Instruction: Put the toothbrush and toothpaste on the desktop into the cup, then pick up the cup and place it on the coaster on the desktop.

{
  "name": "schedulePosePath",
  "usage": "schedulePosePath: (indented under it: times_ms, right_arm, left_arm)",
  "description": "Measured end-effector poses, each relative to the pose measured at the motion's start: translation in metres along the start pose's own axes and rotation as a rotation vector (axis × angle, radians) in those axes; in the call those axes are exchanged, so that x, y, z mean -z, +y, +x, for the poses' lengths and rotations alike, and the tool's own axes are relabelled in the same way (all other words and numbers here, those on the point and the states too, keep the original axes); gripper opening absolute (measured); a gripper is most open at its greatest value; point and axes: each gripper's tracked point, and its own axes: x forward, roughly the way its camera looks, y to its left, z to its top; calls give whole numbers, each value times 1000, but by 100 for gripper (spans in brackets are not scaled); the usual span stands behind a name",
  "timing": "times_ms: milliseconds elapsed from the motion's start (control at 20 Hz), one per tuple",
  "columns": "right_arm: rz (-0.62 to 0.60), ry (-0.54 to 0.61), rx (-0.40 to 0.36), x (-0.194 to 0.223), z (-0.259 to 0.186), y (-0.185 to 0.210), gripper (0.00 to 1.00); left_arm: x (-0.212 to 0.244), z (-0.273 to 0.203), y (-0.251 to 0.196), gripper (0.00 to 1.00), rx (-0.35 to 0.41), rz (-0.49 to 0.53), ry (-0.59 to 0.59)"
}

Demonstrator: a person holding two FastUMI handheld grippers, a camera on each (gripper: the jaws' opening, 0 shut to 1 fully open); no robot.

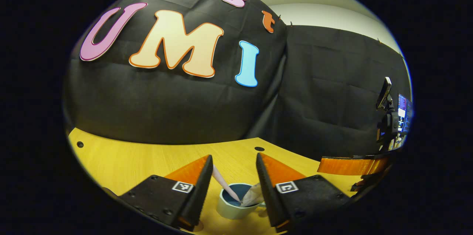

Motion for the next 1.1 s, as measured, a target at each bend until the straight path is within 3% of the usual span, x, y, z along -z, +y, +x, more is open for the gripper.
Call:
schedulePosePath:
  times_ms: [50, 100, 200, 650, 950, 1100]
  right_arm:
    - [-1, 3, -6, -1, 0, 3, 98]
    - [-3, 9, -12, -1, 0, 6, 98]
    - [-10, 22, -30, -4, 1, 15, 98]
    - [-95, 173, -135, 0, 9, 61, 98]
    - [-185, 382, -173, 31, 19, 68, 98]
    - [-213, 482, -200, 47, 28, 73, 98]
  left_arm:
    - [-6, -4, 5, 72, -20, 5, -9]
    - [-12, -9, 9, 87, -38, 11, -19]
    - [-22, -20, 18, 93, -75, 21, -30]
    - [-71, -84, 73, 94, -279, 71, -24]
    - [-58, -133, 77, 94, -391, 4, 64]
    - [-52, -157, 72, 94, -454, -78, 77]
